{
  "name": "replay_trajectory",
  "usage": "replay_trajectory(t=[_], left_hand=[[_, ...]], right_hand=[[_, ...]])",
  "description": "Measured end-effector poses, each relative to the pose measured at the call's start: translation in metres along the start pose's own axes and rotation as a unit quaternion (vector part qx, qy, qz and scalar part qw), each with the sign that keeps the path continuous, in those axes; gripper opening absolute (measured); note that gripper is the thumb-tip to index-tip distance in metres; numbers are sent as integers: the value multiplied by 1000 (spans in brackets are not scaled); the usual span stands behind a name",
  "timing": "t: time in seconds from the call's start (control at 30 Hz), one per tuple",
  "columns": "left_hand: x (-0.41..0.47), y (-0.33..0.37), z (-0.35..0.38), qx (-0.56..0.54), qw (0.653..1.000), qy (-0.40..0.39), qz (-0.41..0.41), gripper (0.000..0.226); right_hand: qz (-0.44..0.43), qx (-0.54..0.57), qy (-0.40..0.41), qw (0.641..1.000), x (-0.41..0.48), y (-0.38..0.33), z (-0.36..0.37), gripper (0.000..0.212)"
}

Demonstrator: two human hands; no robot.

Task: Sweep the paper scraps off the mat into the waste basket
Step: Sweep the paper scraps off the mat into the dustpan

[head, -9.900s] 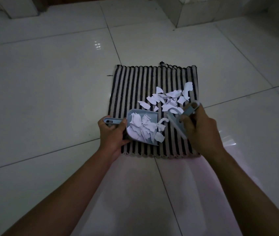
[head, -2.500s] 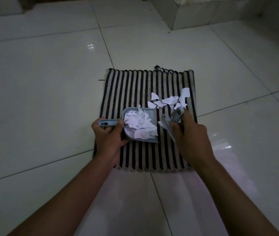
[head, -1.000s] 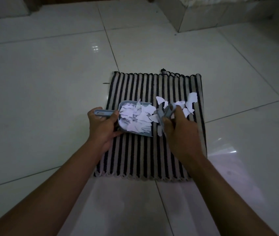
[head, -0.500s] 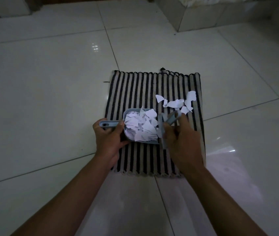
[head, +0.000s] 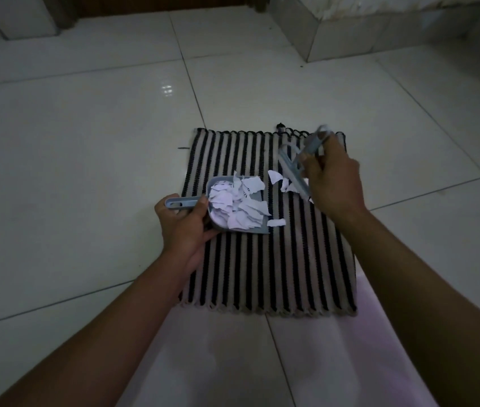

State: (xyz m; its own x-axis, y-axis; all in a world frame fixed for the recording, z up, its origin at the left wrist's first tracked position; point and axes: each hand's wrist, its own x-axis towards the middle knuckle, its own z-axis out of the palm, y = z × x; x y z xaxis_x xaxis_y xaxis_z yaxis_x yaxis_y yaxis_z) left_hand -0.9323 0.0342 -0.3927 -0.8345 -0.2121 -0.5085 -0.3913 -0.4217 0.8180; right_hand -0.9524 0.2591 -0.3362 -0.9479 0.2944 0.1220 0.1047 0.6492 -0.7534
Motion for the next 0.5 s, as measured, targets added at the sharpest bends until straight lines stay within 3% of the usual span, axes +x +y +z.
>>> replay_trajectory(t=[0.23, 0.37, 0.5], left_hand=[[13, 4, -1, 19, 1000, 1, 12, 44], [15, 2, -10, 19, 1000, -7, 15, 42], [8, 5, -13, 39, 999, -16, 6, 44]], right_hand=[[-75, -128, -129, 980, 24, 3, 15, 43], [-80, -113, -142, 980, -5, 12, 6, 24], [-61, -62, -143, 986, -50, 13, -11, 19]])
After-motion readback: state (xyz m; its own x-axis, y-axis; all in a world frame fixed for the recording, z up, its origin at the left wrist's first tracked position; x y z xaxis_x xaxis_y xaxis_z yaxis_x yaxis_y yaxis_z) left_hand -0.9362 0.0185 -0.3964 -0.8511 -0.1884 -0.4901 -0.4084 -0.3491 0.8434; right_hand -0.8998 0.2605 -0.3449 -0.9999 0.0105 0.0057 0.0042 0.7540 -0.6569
